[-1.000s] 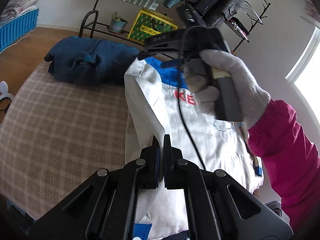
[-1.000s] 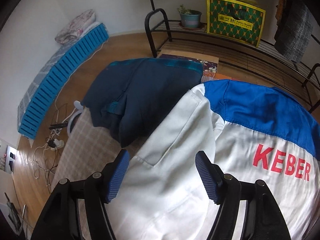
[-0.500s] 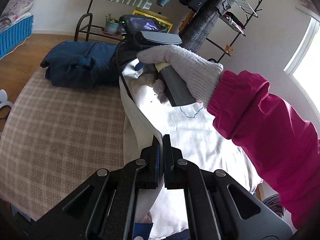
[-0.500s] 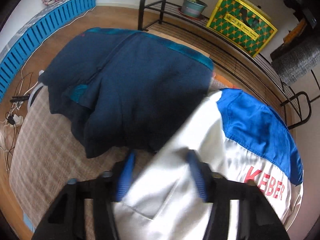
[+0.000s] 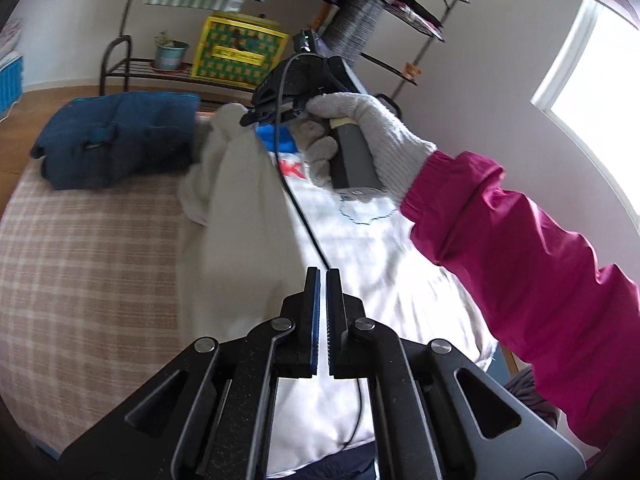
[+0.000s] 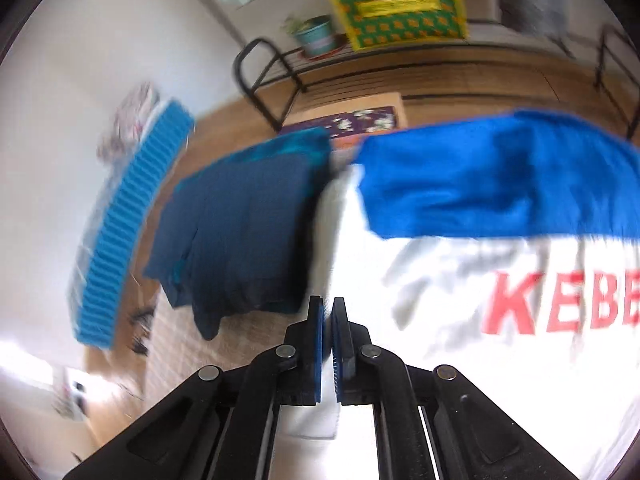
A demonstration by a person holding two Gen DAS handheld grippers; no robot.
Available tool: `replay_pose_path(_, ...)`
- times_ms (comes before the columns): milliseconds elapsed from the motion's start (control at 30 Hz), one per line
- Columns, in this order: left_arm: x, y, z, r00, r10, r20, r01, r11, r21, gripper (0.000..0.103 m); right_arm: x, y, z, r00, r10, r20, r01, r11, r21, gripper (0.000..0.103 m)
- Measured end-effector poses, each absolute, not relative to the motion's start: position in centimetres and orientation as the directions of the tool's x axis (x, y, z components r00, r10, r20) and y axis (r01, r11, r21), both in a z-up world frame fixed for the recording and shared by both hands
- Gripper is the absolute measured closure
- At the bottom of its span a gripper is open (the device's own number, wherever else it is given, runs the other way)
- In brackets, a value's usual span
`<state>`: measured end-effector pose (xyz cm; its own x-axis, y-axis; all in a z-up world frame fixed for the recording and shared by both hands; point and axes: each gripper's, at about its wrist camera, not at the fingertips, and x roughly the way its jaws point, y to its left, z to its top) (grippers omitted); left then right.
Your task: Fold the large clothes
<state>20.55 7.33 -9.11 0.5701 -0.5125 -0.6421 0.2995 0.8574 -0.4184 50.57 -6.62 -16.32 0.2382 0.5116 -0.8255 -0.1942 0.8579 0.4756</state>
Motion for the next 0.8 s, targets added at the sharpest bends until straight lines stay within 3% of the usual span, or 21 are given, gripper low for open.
replay_pose_path(133,20.3,3.5,-9.7,0.506,-0.555,-0.66,0.371,0.831,-0.415,0.103,50.5,-11.2,-18.5,0.234,0.517,-0.823,-0.129,0.856,0.501,0.102)
replay_pose_path(267,19.9,1.3,-10.4,0.443,-0.586,-0.678,0.419,0.804,-0.421,0.103,50.4,-13.6,-20.7,0.213,0.401,-0.891,-0.105,0.916,0.387,0.101)
replay_pose_path(333,19.5,1.4,-10.7,0.435,-0.588,-0.682,0.422,0.802,-0.422,0.103,50.3,-14.2,-21.2,0.21,0.326,-0.922,-0.108,0.945,0.309,0.09)
replay_pose_path(367,19.4,1.6,-10.7,0.43,-0.591,-0.682,0.415,0.801,-0.432,0.103,50.2,-14.6,-21.1,0.211,0.307,-0.928,-0.108,0.951,0.29,0.078)
replay_pose_path(533,18.2,5.2,-11.4,0.446,-0.588,-0.675,0.326,0.809,-0.489,0.102,48.2,-17.0,-19.0,0.224,0.398,-0.89,-0.13,0.917,0.377,0.073)
replay_pose_path(567,17.8,6.1,-11.7,0.457,-0.579,-0.676,0.303,0.815,-0.493,0.095,47.3,-17.3,-18.2,0.23,0.416,-0.88,-0.142,0.909,0.392,0.068)
replay_pose_path(667,16.7,8.9,-12.8,0.497,-0.529,-0.687,0.217,0.843,-0.492,0.055,43.9,-18.2,-16.2,0.227,0.469,-0.854,-0.181,0.881,0.436,0.067)
replay_pose_path(700,16.3,9.9,-13.3,0.508,-0.509,-0.695,0.181,0.852,-0.491,0.05,42.7,-18.5,-15.6,0.224,0.485,-0.845,-0.197,0.872,0.448,0.064)
replay_pose_path(800,15.9,12.2,-15.3,0.504,-0.474,-0.722,0.075,0.857,-0.51,0.05,38.3,-18.4,-13.6,0.216,0.528,-0.821,-0.244,0.844,0.478,0.052)
